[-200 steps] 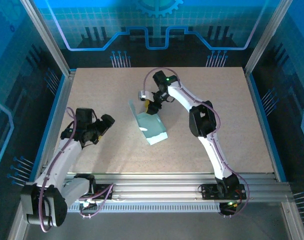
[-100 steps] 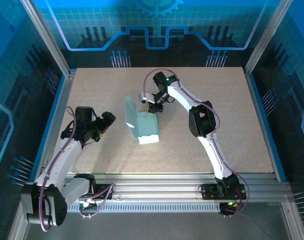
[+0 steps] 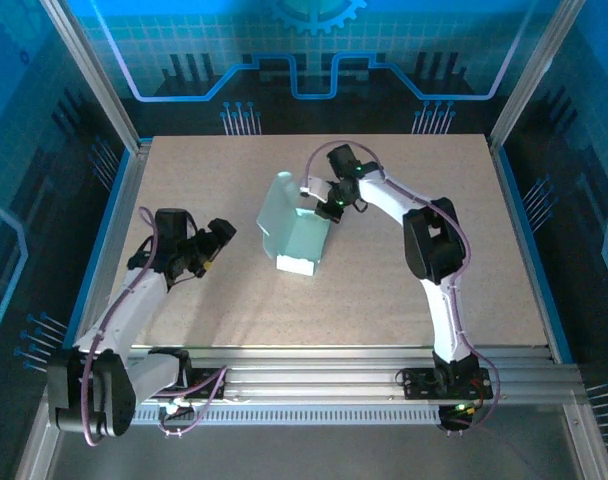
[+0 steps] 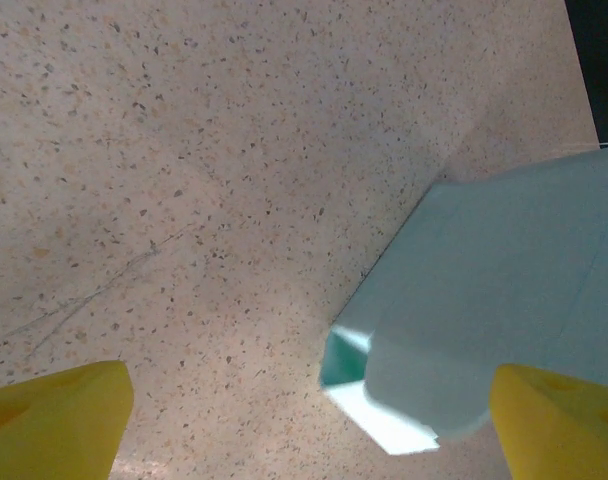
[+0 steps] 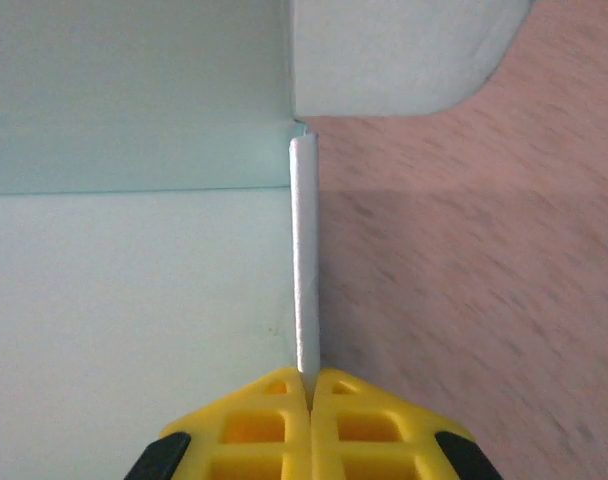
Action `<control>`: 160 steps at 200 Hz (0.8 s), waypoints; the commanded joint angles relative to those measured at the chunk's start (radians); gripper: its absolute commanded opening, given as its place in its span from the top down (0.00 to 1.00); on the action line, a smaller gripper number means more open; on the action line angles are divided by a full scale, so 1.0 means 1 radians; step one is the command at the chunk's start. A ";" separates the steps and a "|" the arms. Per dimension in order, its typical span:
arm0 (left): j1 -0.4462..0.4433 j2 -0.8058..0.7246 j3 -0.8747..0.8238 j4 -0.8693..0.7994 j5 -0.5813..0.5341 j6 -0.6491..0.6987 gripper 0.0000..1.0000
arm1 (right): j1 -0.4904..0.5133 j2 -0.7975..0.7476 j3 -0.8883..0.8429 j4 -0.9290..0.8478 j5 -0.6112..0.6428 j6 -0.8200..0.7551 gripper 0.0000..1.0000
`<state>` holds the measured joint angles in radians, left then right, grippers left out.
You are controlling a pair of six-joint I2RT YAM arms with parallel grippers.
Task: Fold the paper box
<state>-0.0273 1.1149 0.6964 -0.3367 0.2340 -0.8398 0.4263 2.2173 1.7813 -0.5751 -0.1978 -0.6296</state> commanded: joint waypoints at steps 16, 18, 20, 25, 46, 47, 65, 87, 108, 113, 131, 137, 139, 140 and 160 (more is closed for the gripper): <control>-0.031 0.063 -0.017 0.070 0.030 -0.010 0.07 | -0.020 -0.158 -0.188 0.167 0.305 0.385 0.99; -0.032 0.065 -0.017 0.073 0.030 -0.010 0.08 | -0.021 -0.167 -0.198 0.167 0.313 0.403 0.99; -0.032 0.070 -0.017 0.075 0.029 -0.010 0.08 | -0.022 -0.175 -0.209 0.166 0.318 0.417 0.99; -0.036 0.078 -0.015 0.081 0.030 -0.009 0.08 | -0.024 -0.195 -0.238 0.167 0.335 0.461 0.99; -0.049 0.116 -0.015 0.102 0.030 -0.002 0.07 | -0.022 -0.286 -0.364 0.176 0.415 0.704 0.99; -0.050 0.117 -0.014 0.103 0.030 -0.002 0.07 | -0.022 -0.290 -0.369 0.177 0.419 0.717 0.99; -0.060 0.149 -0.012 0.131 0.040 -0.001 0.07 | 0.013 -0.382 -0.485 0.206 0.514 0.887 0.99; -0.078 0.186 -0.005 0.161 0.048 -0.001 0.07 | 0.058 -0.466 -0.589 0.229 0.583 1.052 0.97; -0.104 0.223 0.009 0.180 0.054 0.004 0.07 | 0.089 -0.498 -0.655 0.253 0.572 1.145 0.95; -0.110 0.233 0.011 0.181 0.057 0.007 0.07 | 0.091 -0.506 -0.671 0.264 0.557 1.160 0.95; -0.139 0.260 0.028 0.179 0.056 0.023 0.06 | 0.091 -0.530 -0.707 0.298 0.522 1.154 0.88; -0.145 0.267 0.033 0.178 0.054 0.028 0.05 | 0.090 -0.539 -0.715 0.300 0.532 1.147 0.84; -0.150 0.270 0.035 0.178 0.054 0.029 0.05 | 0.089 -0.543 -0.717 0.302 0.533 1.142 0.82; -0.151 0.271 0.034 0.177 0.053 0.029 0.05 | 0.089 -0.544 -0.719 0.304 0.532 1.136 0.81; -0.171 0.287 0.044 0.179 0.044 0.033 0.05 | 0.068 -0.579 -0.752 0.350 0.472 1.046 0.62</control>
<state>-0.1753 1.3827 0.7006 -0.1738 0.2638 -0.8322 0.5137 1.7023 1.0603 -0.3096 0.3244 0.4488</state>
